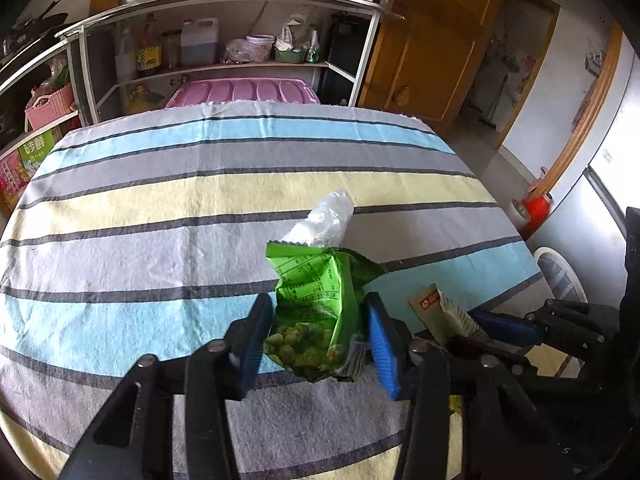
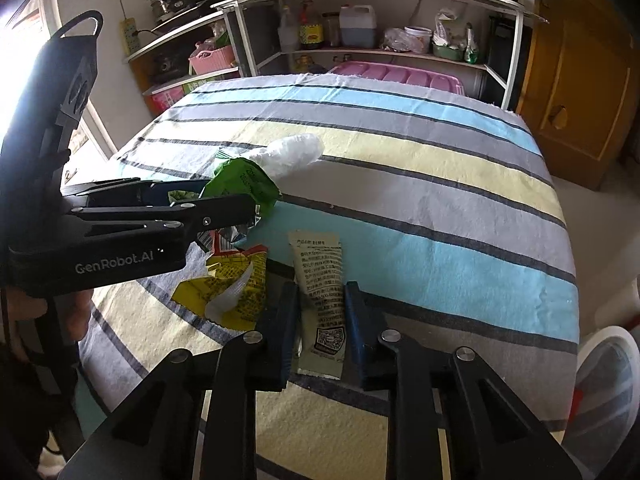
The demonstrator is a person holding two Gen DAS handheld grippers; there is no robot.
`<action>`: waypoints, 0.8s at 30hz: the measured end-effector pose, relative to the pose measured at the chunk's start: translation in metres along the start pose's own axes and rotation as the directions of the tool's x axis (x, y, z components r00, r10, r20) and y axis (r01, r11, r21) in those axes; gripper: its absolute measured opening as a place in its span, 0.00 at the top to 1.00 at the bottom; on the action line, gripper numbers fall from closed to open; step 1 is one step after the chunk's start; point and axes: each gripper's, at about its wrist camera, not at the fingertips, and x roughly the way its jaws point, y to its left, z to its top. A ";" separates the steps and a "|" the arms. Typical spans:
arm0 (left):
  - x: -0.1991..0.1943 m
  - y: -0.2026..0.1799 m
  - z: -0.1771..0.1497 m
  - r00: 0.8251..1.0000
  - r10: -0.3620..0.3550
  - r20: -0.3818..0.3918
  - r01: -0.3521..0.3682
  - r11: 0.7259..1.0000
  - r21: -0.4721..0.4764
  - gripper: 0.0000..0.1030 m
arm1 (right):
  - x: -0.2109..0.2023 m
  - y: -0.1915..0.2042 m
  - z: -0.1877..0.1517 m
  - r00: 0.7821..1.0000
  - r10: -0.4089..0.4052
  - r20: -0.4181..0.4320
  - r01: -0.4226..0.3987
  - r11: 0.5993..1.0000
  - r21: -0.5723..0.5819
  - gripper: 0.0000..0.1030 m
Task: Collect trash
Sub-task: 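Grasp the green snack bag with the left gripper while the right grasps the beige paper strip, then lift the green bag and beige strip and carry both over the bin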
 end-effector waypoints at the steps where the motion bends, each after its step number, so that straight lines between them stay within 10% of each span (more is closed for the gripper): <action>1: 0.000 0.000 0.000 1.000 0.002 0.001 -0.002 1.000 0.003 0.55 | 0.000 0.000 0.000 1.000 -0.002 0.001 0.002 1.000 -0.002 0.77; 24: -0.034 -0.017 -0.005 0.997 0.020 0.070 -0.024 0.998 0.051 0.59 | -0.030 -0.010 -0.005 0.996 -0.018 0.082 0.014 0.998 0.055 0.78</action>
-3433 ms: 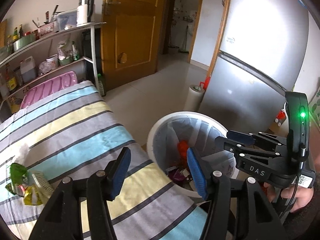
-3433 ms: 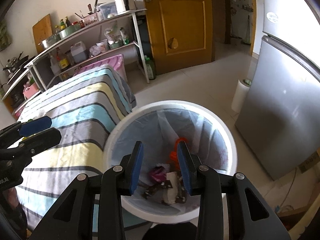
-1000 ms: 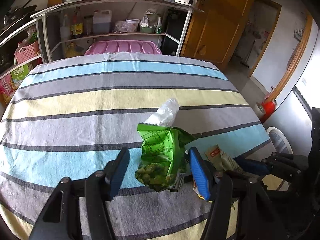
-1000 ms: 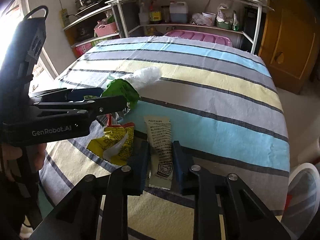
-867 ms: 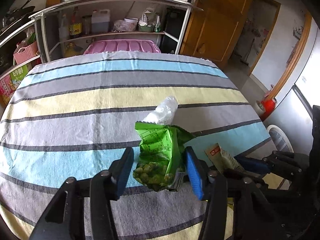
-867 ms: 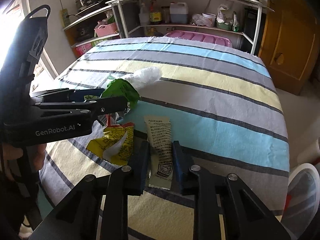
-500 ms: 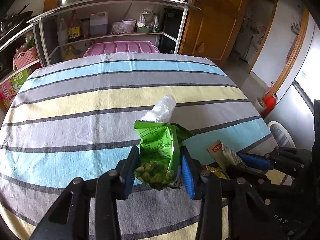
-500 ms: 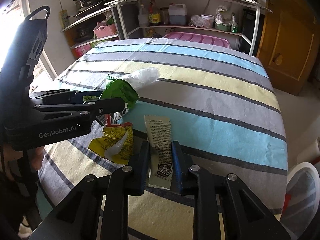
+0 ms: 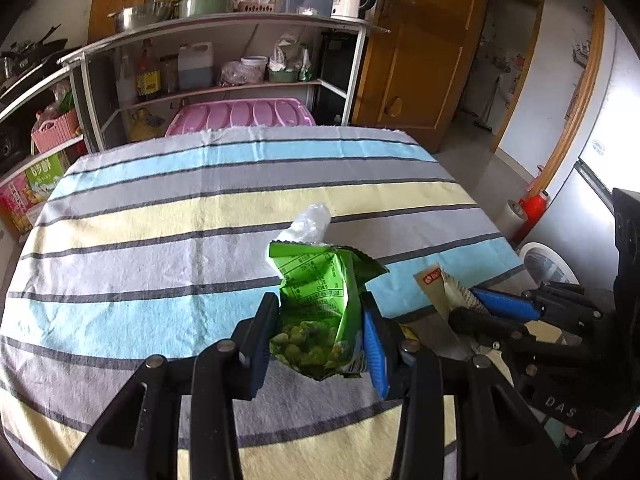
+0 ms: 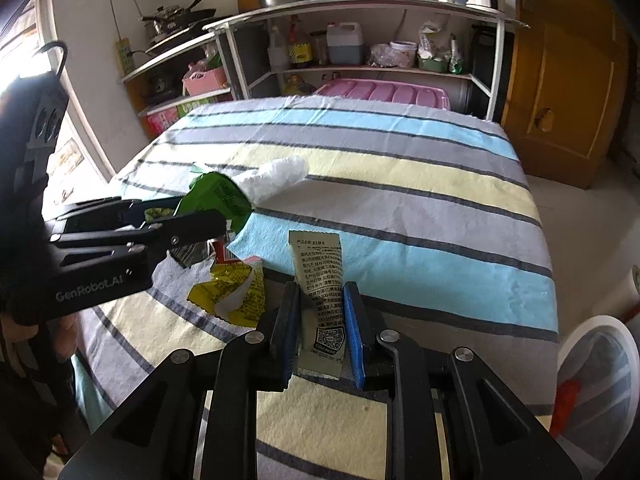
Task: Collect trash
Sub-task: 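Lift the green bag and beige strip and carry both over the bin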
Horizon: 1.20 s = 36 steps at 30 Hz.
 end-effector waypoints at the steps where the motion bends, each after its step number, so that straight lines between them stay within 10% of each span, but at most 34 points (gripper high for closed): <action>1: -0.003 -0.002 0.000 1.000 -0.001 0.006 0.001 1.000 0.005 0.59 | -0.004 -0.001 0.000 1.000 -0.001 0.008 0.001 1.000 0.004 0.78; 36: -0.032 -0.139 0.016 0.984 -0.165 0.071 0.147 0.966 0.212 0.59 | -0.123 -0.092 -0.044 0.967 -0.187 0.175 0.143 0.960 0.239 0.78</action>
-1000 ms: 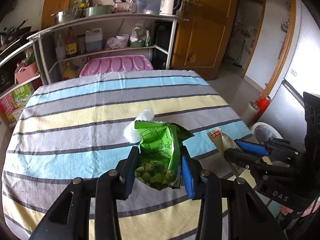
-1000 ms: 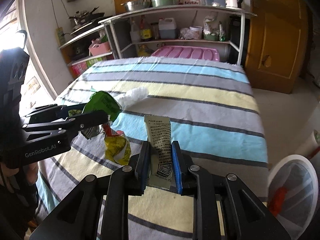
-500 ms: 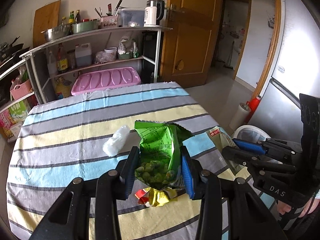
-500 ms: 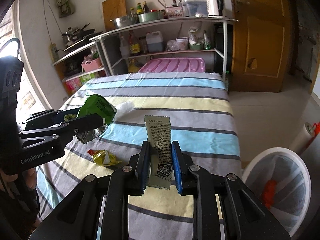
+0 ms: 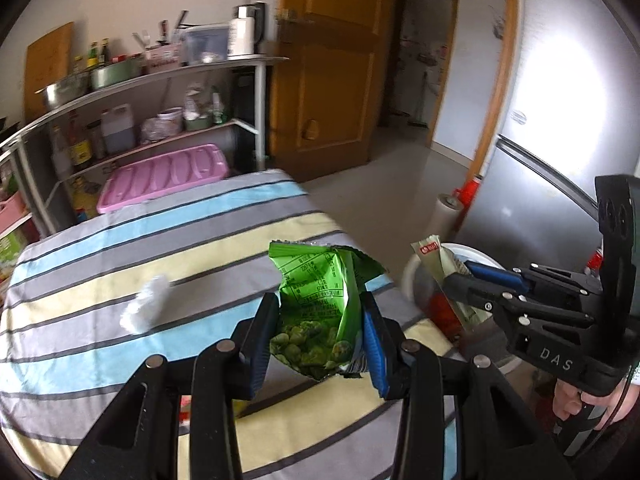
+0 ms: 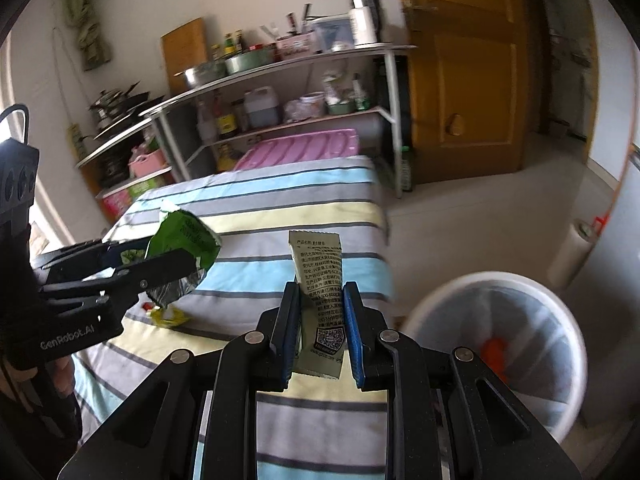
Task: Collect trash
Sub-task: 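Lift the green bag and beige strip and carry both over the bin, then open both grippers to drop the green bag and beige strip into the bin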
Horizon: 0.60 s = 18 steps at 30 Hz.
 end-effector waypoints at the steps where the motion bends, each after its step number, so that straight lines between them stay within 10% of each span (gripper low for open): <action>1: 0.003 -0.008 0.001 1.000 -0.011 -0.002 0.012 1.000 0.009 0.59 | -0.005 -0.009 -0.002 1.000 -0.021 0.003 0.021 1.000 0.015 0.78; 18: 0.060 -0.116 0.008 0.980 -0.168 -0.103 0.181 0.975 0.130 0.59 | -0.038 -0.111 -0.038 0.979 -0.198 -0.047 0.203 0.967 0.157 0.78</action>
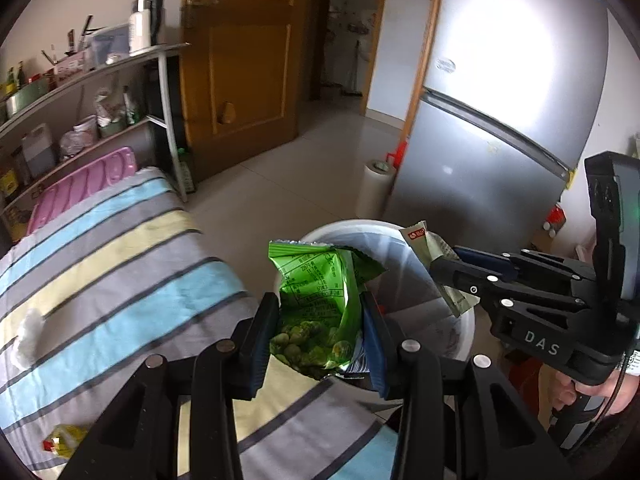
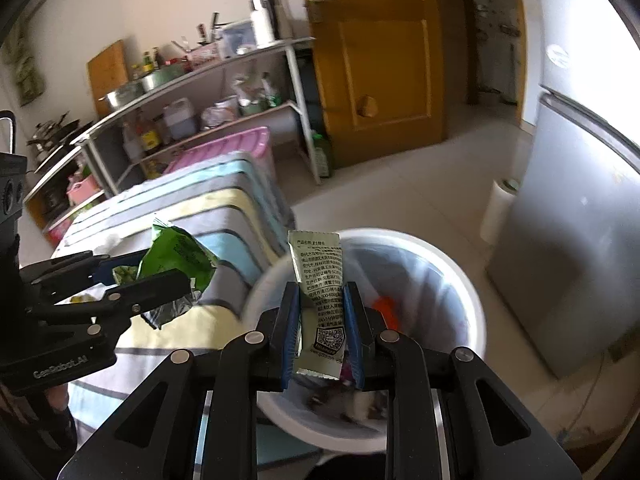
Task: Collect trash
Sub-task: 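Open both grippers to drop the green bag and beige strip into the bin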
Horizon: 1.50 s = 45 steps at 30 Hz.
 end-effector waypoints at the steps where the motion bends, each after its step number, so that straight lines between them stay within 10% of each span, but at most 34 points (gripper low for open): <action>1: 0.005 -0.004 0.000 1.000 -0.006 -0.009 0.006 1.000 0.003 0.59 | 0.002 -0.005 -0.002 1.000 -0.008 -0.008 0.008 1.000 0.010 0.78; 28: 0.044 -0.035 -0.007 0.994 -0.039 -0.103 0.042 0.999 0.028 0.45 | 0.028 -0.051 -0.024 0.987 -0.105 -0.118 0.112 0.992 0.057 0.76; 45: 0.029 -0.029 -0.007 0.998 -0.005 -0.065 0.006 1.000 0.022 0.37 | 0.019 -0.041 -0.020 0.990 -0.112 -0.081 0.116 0.992 0.056 0.56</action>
